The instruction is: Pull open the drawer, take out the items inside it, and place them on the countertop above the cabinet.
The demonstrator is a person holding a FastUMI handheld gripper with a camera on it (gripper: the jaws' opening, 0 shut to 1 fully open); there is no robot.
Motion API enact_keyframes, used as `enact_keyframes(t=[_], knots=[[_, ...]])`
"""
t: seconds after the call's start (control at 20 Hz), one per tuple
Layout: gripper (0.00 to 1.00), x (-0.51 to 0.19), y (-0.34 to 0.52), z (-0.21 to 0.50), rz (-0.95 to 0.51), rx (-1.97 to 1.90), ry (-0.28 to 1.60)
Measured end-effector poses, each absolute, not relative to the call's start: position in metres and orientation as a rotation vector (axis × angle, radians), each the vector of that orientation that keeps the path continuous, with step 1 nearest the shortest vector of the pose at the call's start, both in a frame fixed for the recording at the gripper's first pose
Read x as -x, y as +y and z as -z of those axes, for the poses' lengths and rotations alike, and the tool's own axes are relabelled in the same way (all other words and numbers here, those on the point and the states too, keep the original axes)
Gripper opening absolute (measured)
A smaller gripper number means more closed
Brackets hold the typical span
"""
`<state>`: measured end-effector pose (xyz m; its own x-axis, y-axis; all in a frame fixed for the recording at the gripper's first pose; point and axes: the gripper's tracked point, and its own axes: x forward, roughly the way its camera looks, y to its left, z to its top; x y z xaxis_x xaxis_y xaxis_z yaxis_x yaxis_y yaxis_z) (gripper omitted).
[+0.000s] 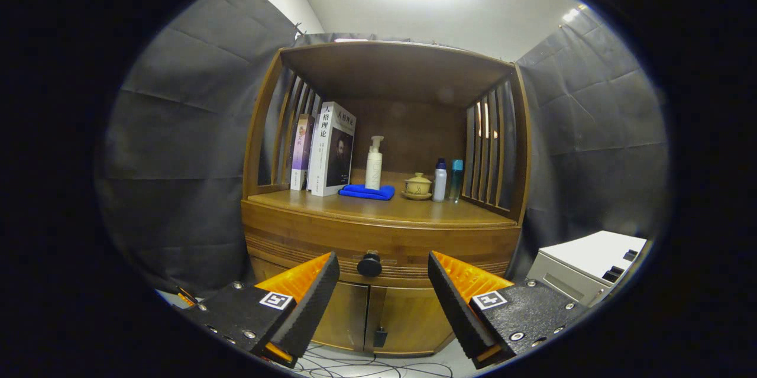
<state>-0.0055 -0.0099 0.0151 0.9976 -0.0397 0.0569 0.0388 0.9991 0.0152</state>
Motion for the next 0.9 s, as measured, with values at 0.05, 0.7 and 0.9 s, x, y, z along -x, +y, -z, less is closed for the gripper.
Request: enact_keyframes(t=[0.05,0.7,0.9], knots=[[0.95,0.006,-0.011,-0.015,0.042,-0.018,-0.055],[0.94,0.003,-0.027,-0.013,0.088,-0.054,-0.058],[0.95,-0.017,-0.017,0.004,0.086,-0.078,-0.002]])
